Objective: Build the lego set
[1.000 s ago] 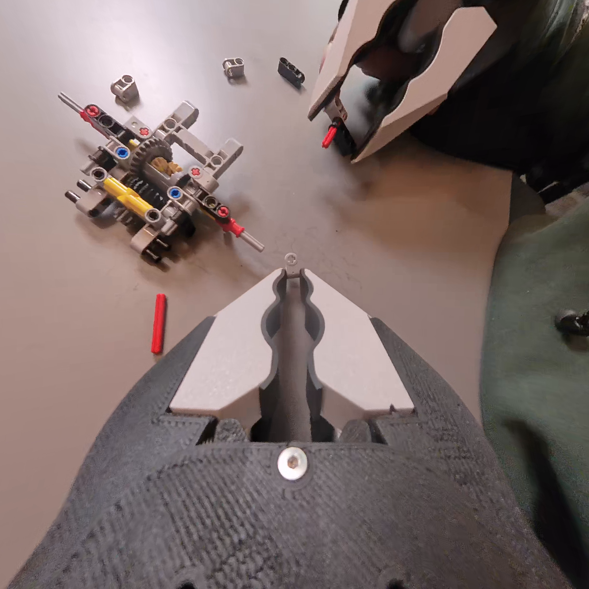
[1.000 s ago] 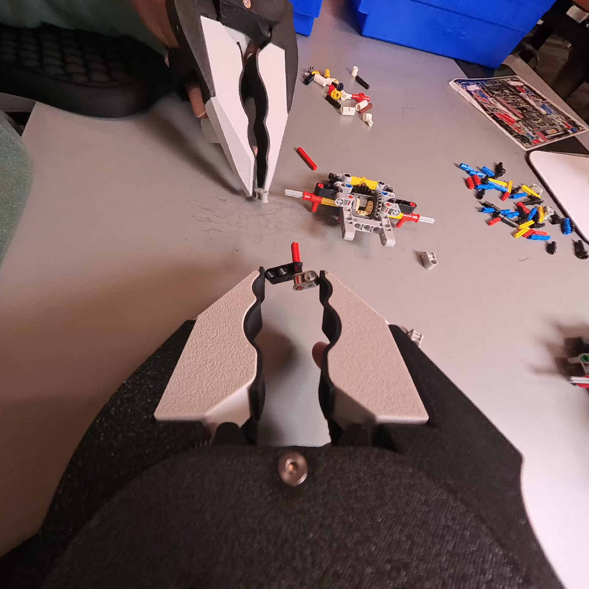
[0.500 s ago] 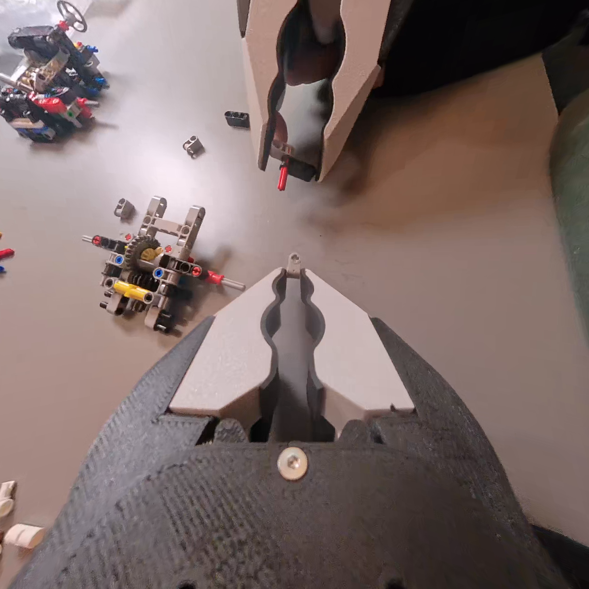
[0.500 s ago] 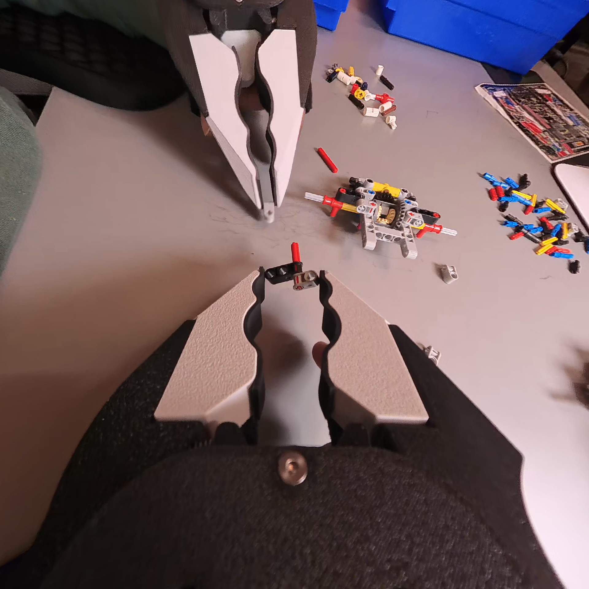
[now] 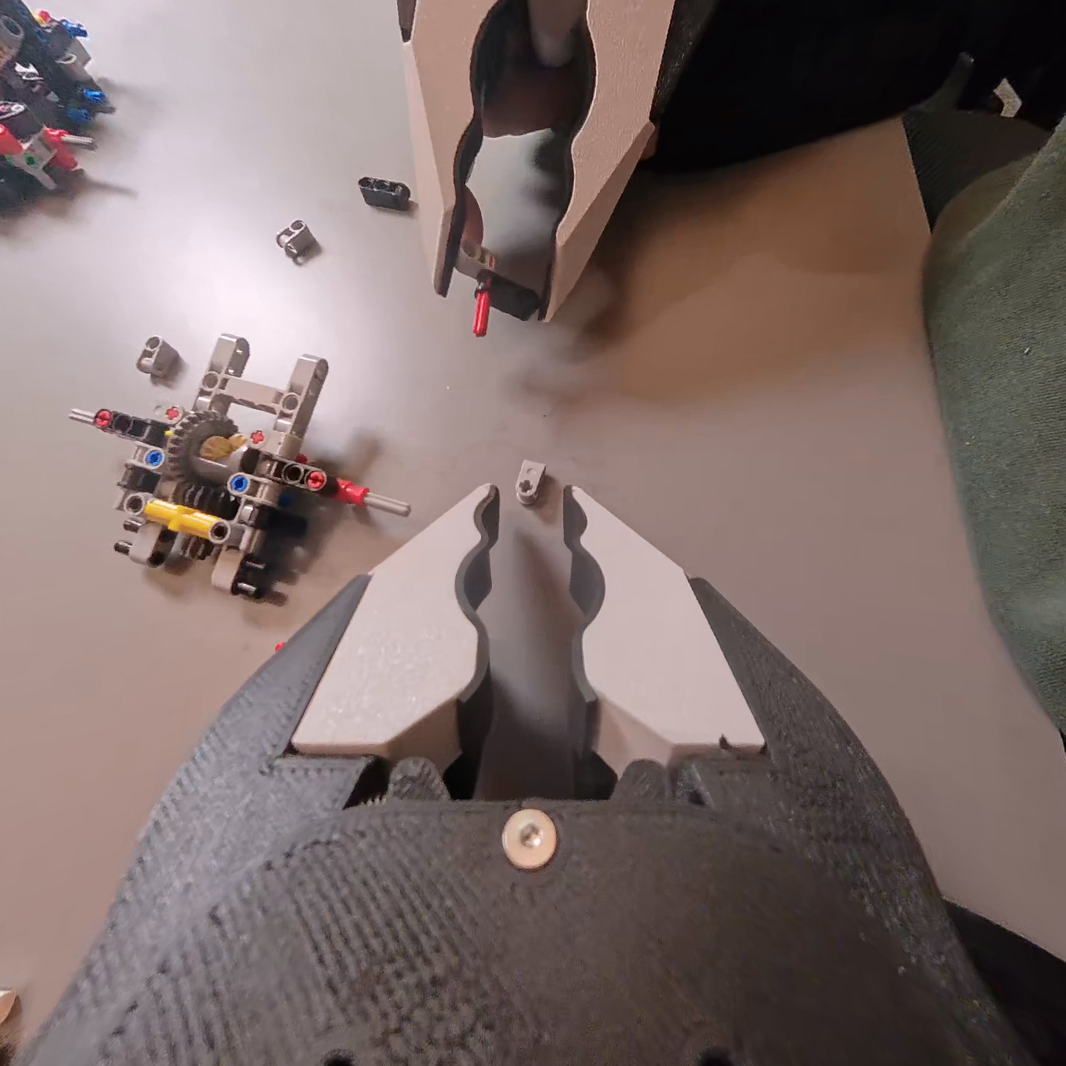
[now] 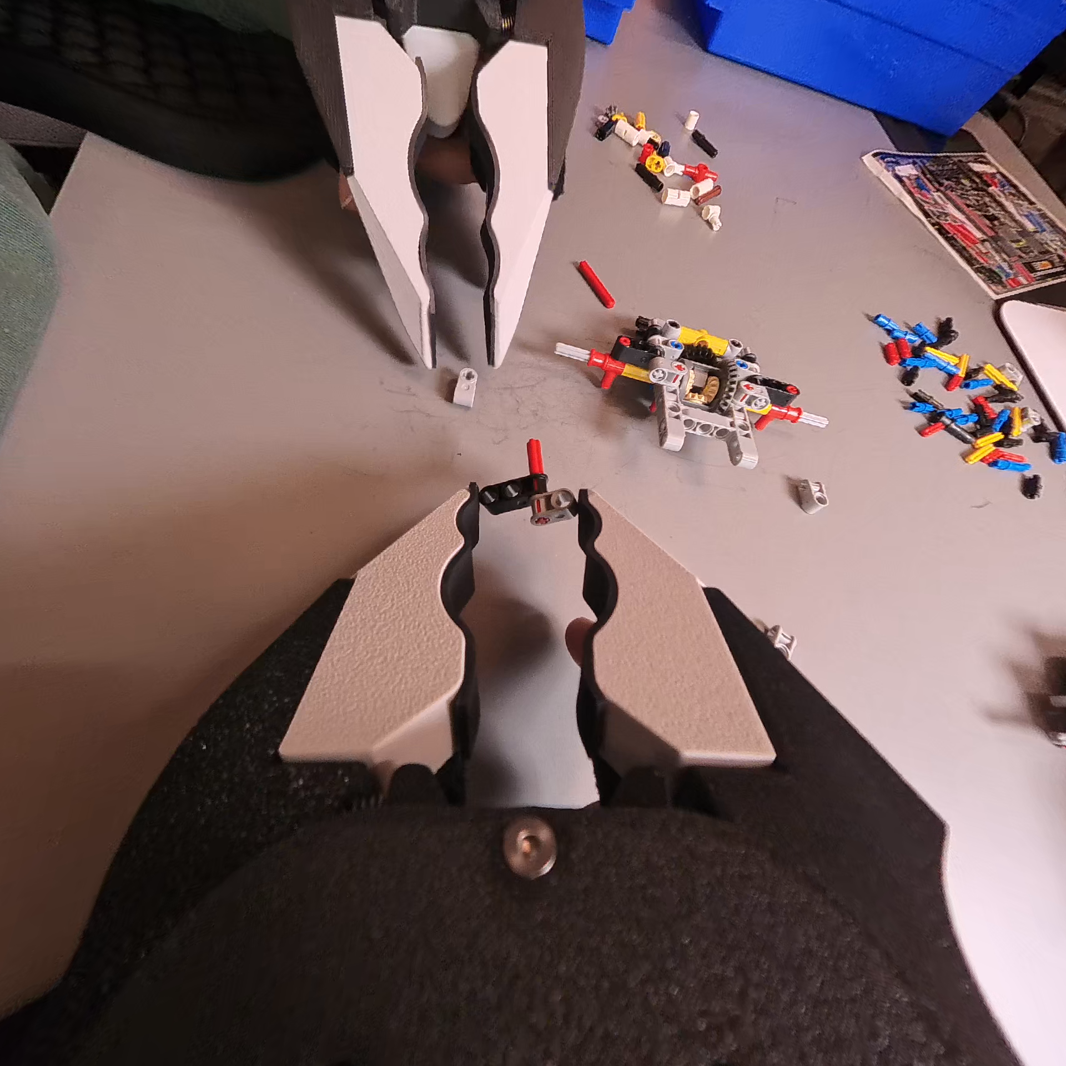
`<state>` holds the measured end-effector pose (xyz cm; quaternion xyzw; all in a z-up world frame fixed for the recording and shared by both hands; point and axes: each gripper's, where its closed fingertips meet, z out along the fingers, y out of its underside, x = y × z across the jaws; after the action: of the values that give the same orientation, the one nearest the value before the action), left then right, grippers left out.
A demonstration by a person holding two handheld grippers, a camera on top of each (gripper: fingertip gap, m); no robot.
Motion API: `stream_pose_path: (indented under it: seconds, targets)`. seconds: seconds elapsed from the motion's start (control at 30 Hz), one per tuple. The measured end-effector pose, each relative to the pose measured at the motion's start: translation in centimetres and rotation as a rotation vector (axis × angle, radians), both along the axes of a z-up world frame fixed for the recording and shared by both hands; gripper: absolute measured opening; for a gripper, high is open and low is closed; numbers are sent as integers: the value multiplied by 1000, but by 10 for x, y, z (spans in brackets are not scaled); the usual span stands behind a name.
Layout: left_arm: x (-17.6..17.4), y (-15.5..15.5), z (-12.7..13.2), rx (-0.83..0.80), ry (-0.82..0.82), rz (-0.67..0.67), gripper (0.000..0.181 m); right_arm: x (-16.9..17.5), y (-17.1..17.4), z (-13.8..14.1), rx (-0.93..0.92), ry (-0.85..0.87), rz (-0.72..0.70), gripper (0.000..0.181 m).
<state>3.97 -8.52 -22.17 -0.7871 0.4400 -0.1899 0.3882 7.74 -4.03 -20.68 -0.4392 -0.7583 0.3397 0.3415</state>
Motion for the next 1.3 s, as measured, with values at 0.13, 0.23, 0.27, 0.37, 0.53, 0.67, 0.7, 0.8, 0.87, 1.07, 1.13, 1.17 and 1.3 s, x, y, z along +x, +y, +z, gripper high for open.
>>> stream_pose_path:
  seconds: [0.13,0.23,0.27,0.37,0.53,0.67,0.7,0.8,0.87,1.07,1.13,1.17,1.3]
  targets:
    - [2,3,-5,8,55,5,17,0,0,-1,7,-7,1,33]
    - [1,5,-5,3,81,27,10,0,0,-1,7,-6,-1,33]
    - [-1,6,-6,-11,81,44,9,0,0,-1,6,-4,-2,33]
    - [-3,3,-3,-138,-23,113,5,0,0,-1,4,-2,0,33]
    - [-6,-7,-3,-359,-136,110,6,-1,-10,1,-13,-9,39,32]
    - [-7,-12,-6,-432,-68,-5,6,-12,-29,-1,-27,-52,127,32]
    - [-7,-12,-6,-454,-53,-32,6,-16,-30,-4,3,-71,140,32]
    - [-7,-7,-7,-486,-6,-85,6,-24,-36,-8,52,-117,174,32]
    - [-8,-4,-7,-494,11,-87,6,-26,-37,-11,68,-148,184,32]
    - [-10,4,-5,-440,-43,47,5,-25,-34,-14,49,-171,155,32]
    - [-8,3,-5,-436,-86,98,5,-27,-33,-15,50,-175,140,32]
    - [-7,3,-6,-429,-101,126,5,-28,-33,-15,51,-177,137,32]
    - [-1,0,-3,-412,-138,169,12,-29,-33,-16,66,-183,124,32]
